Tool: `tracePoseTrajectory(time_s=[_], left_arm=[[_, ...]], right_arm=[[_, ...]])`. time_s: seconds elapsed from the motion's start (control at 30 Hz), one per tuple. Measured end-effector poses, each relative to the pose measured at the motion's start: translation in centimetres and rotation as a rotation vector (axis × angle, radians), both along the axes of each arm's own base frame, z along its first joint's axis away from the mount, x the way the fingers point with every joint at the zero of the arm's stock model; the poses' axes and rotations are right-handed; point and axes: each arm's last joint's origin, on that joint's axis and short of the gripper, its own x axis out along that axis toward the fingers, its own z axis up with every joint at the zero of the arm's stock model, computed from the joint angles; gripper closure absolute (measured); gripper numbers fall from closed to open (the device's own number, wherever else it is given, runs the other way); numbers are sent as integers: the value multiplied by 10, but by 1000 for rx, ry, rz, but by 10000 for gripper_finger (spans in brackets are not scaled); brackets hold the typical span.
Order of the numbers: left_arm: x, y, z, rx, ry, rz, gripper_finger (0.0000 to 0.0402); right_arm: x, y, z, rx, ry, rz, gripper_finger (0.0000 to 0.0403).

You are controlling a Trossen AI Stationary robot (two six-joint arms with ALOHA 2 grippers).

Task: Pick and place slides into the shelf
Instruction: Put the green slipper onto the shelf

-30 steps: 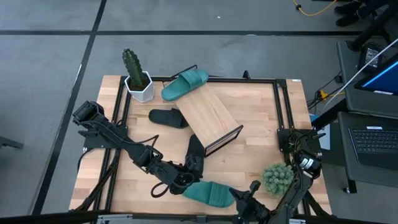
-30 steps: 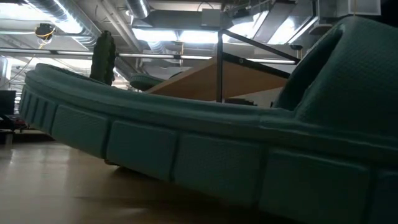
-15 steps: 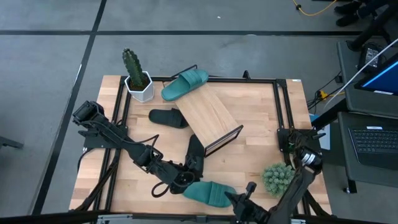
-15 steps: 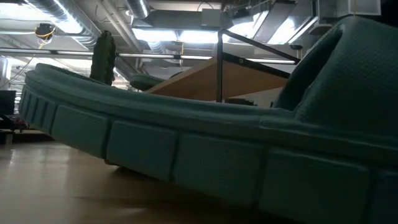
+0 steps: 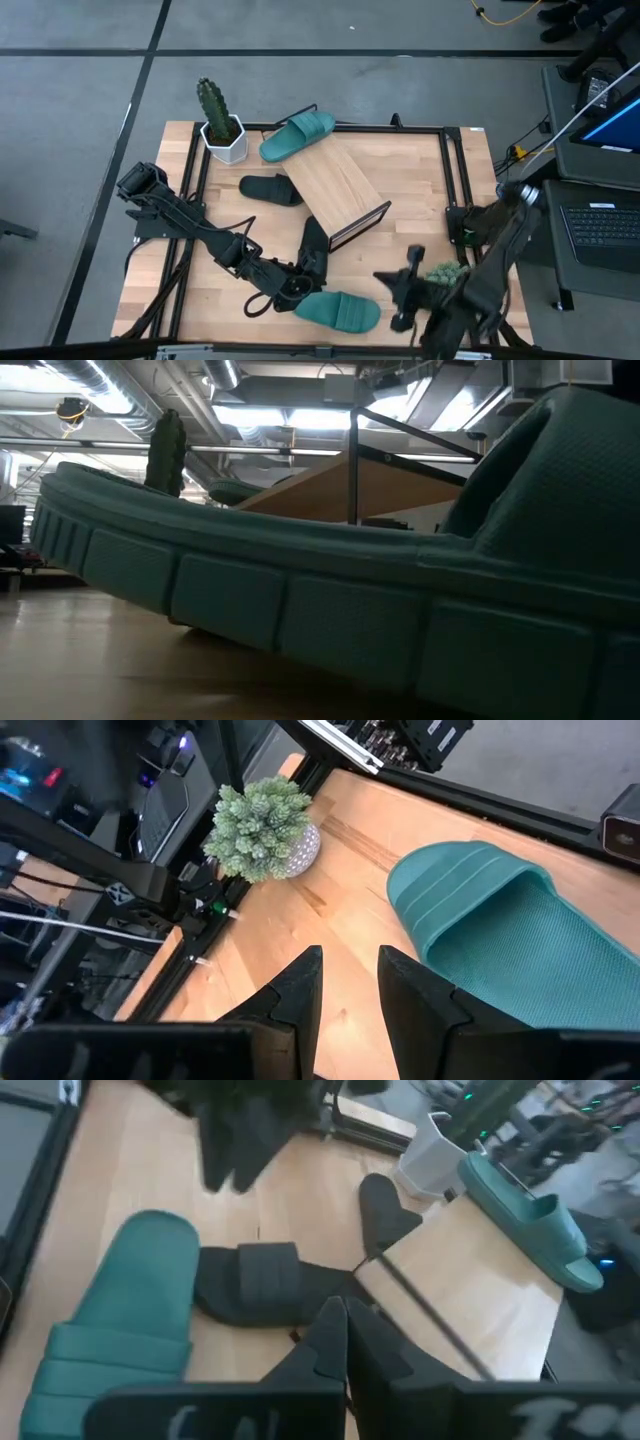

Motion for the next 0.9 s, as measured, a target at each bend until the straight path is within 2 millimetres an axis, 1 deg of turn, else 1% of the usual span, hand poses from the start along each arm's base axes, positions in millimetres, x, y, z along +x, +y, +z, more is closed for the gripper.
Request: tracePoseTrajectory(time_s=[0.07,0.13,0.23,0.33,0.47,0.53,0.63,0.67,0.77,0.83,0.9], left_arm=[[0,0,0,-2,0,2,310],[0,0,0,-1,0,2,310],[0,1,0,-1,0,4,310],[1,2,0,6,-1,6,310],[6,11,-1,1,7,29,310],[13,16,-6,-19,25,9,310],[23,18,-19,-10,37,-8,310],[28,18,-23,17,27,-13,310],[35,14,-41,176,25,-14,310],[36,9,-50,264,19,-23,310],[38,2,-55,307,-6,-53,310]], right_arm=[[-6,-16,4,30,-24,33,403],[-14,-28,0,76,-73,76,403],[-25,-41,-16,138,-163,178,403],[-35,-52,-35,163,-248,260,403],[-45,-65,-58,172,-307,292,403],[-48,-68,-70,179,-319,294,403],[-50,-71,-85,200,-336,290,403],[-51,-71,-89,214,-336,287,403],[-54,-72,-99,236,-330,283,402],[-55,-73,-101,246,-329,277,402],[-56,-72,-101,250,-334,279,402]])
